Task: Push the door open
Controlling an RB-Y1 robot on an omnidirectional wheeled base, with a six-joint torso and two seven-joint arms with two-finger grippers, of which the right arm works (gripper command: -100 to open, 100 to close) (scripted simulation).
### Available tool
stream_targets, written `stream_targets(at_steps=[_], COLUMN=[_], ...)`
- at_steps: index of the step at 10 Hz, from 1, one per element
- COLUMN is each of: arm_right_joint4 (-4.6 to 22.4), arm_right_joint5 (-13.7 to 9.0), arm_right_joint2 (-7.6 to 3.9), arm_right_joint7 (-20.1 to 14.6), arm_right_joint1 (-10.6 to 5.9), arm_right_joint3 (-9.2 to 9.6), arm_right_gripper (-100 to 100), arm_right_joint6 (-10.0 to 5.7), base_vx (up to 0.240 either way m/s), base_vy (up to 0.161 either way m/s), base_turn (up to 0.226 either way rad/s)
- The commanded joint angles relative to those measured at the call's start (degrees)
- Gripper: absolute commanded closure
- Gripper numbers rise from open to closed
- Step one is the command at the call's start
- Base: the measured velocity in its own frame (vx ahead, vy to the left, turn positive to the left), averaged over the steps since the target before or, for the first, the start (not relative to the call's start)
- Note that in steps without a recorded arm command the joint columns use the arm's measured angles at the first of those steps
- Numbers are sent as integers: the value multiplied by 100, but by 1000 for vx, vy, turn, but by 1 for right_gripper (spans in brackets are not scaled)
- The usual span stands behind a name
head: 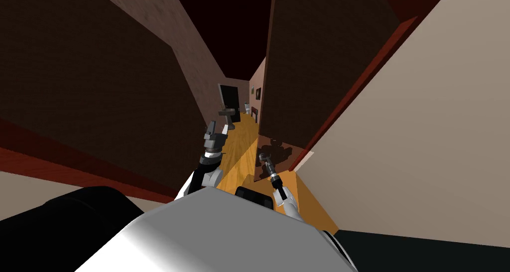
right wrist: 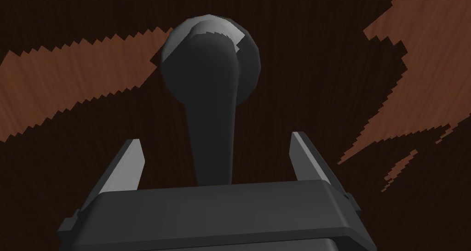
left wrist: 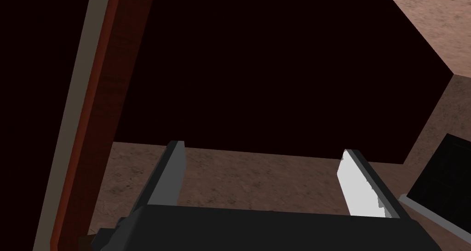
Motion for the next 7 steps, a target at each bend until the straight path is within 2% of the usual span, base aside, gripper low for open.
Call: stream_targets(at_steps=[1,2,3,7], arm_right_joint4=[31,-18,-18,-18], arm_right_joint5=[-20,-8,-8,-8], arm_right_joint2=[63,36,36,36], arm_right_joint7=[37,14,14,14], arm_right_joint1=[-5,13,13,13], arm_right_joint3=[-21,-7,-7,-7], arm_right_gripper=[-100,-100,100,100], arm_right_joint6=[-9,13,13,13], base_vx=[183,84,-13,-10], base_vy=[67,31,-5,-5], base_turn=[30,4,-5,6])
